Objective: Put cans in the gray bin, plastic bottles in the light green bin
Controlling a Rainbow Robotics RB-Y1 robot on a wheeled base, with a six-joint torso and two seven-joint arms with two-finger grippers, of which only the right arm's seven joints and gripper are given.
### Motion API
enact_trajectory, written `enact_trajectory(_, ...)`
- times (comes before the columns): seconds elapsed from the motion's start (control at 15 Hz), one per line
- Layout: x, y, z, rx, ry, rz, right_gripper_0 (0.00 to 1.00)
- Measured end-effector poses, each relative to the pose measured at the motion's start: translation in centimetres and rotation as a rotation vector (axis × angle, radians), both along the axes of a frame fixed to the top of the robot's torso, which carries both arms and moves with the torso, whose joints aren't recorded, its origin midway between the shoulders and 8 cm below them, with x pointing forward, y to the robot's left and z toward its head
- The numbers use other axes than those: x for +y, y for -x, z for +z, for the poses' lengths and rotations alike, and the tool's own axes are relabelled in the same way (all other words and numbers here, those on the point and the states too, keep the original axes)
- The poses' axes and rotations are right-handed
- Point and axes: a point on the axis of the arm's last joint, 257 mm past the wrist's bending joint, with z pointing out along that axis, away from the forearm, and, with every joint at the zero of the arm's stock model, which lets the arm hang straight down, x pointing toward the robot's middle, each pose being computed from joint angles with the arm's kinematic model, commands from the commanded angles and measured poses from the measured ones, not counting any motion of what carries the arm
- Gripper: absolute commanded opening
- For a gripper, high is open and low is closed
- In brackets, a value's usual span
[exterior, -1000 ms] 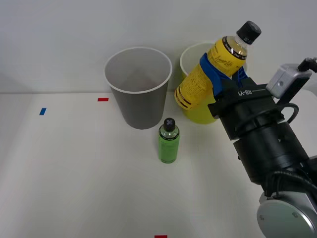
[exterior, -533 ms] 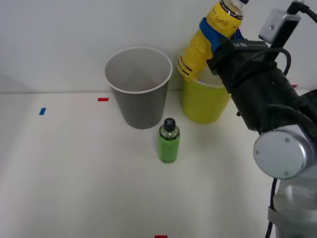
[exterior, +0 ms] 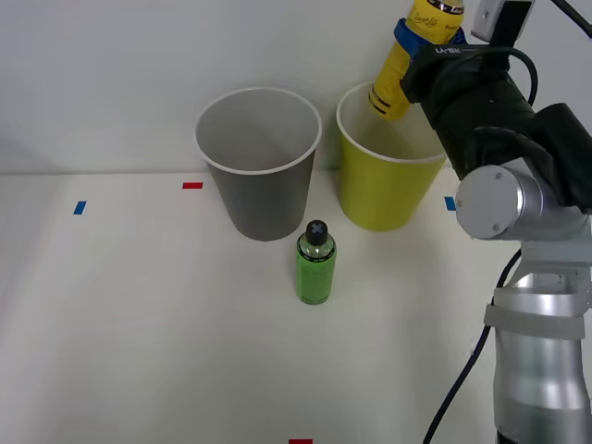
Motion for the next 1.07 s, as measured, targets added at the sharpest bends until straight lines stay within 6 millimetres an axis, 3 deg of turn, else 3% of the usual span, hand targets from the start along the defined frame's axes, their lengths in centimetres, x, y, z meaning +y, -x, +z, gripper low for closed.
enact_trajectory(0.53, -0.6, -1.7, -1.6, 0.03, 0.093, -0.055, 0.0)
enact_trajectory(0.6, -0.8, -1.8, -1.6, 0.029, 0.118, -0.072, 0.08)
enact_trajectory(0.73, -0.9, -1.8, -1.6, 0.027, 0.136, -0.083, 0.82)
enact_trajectory(0.8, -0.9, -1.8, -1.6, 0.027, 0.138, -0.084, 1.0)
enact_trajectory(1.07, -0.6, -1.8, -1.6, 0.027, 0.132, -0.074, 1.0)
